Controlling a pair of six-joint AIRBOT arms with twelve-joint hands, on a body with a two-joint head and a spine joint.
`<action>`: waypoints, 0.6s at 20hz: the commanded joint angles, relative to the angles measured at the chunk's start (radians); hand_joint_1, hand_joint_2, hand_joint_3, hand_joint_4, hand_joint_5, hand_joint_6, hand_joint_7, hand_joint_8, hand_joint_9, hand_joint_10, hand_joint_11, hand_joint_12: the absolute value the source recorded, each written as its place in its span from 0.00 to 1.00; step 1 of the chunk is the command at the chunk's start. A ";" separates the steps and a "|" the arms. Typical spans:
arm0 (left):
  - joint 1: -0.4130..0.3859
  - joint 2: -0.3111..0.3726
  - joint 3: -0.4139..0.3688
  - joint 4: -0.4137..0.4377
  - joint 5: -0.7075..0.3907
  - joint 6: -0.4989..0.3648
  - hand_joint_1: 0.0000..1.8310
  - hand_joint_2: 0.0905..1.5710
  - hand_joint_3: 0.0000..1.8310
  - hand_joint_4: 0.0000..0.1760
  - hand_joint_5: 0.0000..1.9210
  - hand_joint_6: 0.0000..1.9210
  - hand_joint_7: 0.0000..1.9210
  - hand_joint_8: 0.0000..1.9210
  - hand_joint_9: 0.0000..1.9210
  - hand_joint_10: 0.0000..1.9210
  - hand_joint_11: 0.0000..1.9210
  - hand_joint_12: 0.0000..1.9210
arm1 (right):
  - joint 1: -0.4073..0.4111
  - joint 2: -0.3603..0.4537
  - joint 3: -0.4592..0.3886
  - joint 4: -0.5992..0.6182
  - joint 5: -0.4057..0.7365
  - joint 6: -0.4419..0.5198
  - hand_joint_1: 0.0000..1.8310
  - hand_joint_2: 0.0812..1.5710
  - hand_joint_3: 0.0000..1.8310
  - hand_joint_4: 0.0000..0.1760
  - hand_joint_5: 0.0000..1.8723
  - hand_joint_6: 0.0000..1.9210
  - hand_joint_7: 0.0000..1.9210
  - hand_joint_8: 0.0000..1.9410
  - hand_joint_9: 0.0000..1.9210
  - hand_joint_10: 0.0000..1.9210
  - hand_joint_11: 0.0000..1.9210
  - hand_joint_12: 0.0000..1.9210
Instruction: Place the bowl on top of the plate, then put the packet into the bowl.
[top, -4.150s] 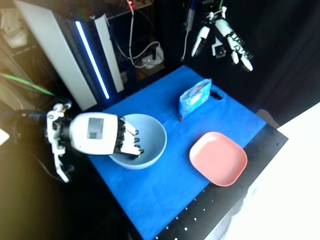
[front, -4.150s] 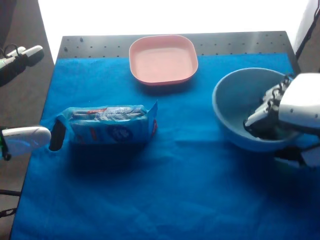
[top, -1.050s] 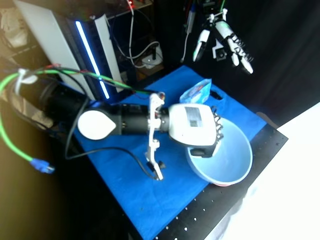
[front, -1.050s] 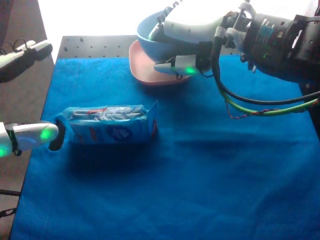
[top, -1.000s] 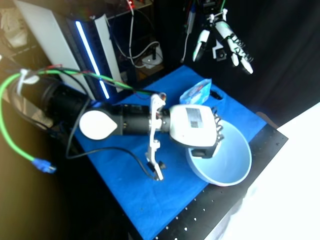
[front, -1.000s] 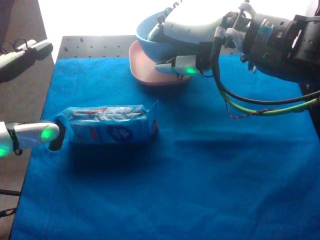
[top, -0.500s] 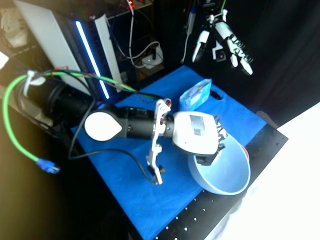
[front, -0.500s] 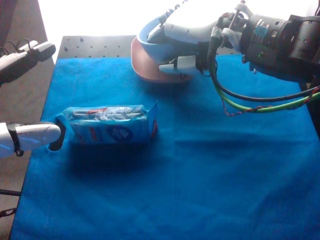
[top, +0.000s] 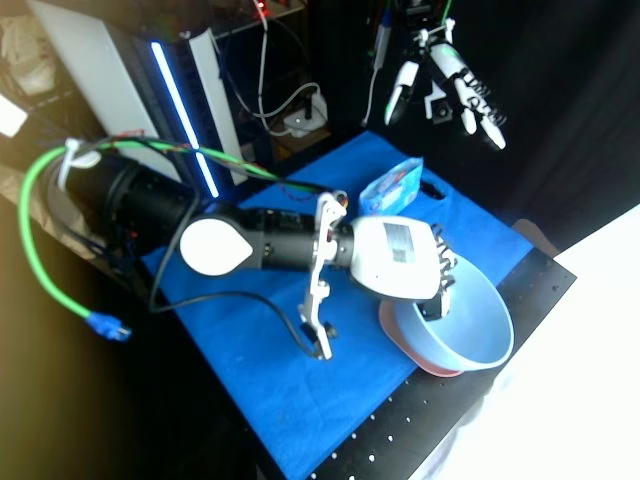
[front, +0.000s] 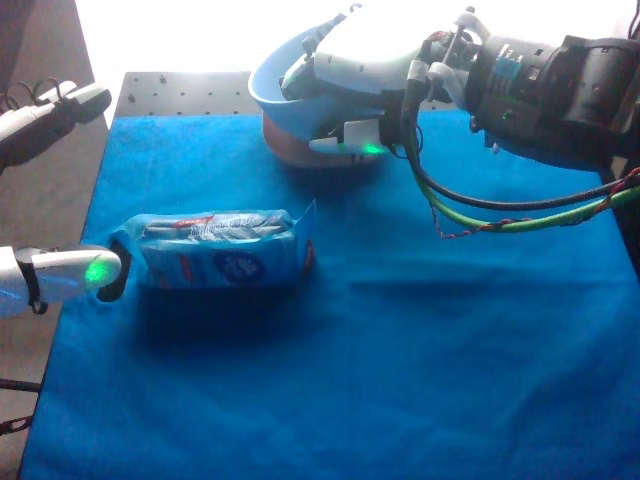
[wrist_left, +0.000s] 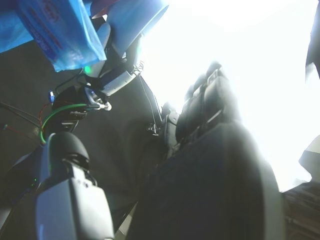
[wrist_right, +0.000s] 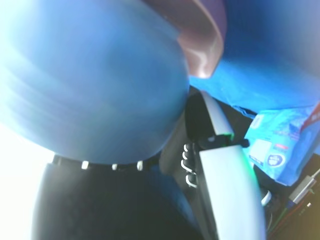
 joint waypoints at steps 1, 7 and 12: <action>-0.011 -0.003 0.004 -0.014 -0.125 -0.006 0.38 0.57 0.00 0.79 0.07 0.00 0.00 0.00 0.00 0.00 0.00 0.00 | 0.020 -0.001 -0.007 0.029 0.091 -0.002 0.59 0.80 0.00 0.00 0.38 0.72 0.57 0.47 0.60 0.60 0.56 0.77; -0.011 -0.004 0.003 -0.014 -0.127 -0.008 0.39 0.57 0.00 0.83 0.07 0.00 0.00 0.00 0.00 0.00 0.00 0.00 | 0.014 0.012 -0.011 0.072 0.092 -0.002 0.63 0.84 0.00 0.00 0.29 0.72 0.36 0.88 0.43 0.81 0.45 0.91; -0.011 -0.005 0.003 -0.014 -0.128 -0.009 0.37 0.57 0.00 0.81 0.07 0.00 0.00 0.00 0.00 0.00 0.00 0.00 | 0.001 0.025 -0.016 0.090 0.098 -0.002 0.32 0.93 0.00 0.00 0.30 0.01 0.34 0.05 0.40 0.11 0.30 0.50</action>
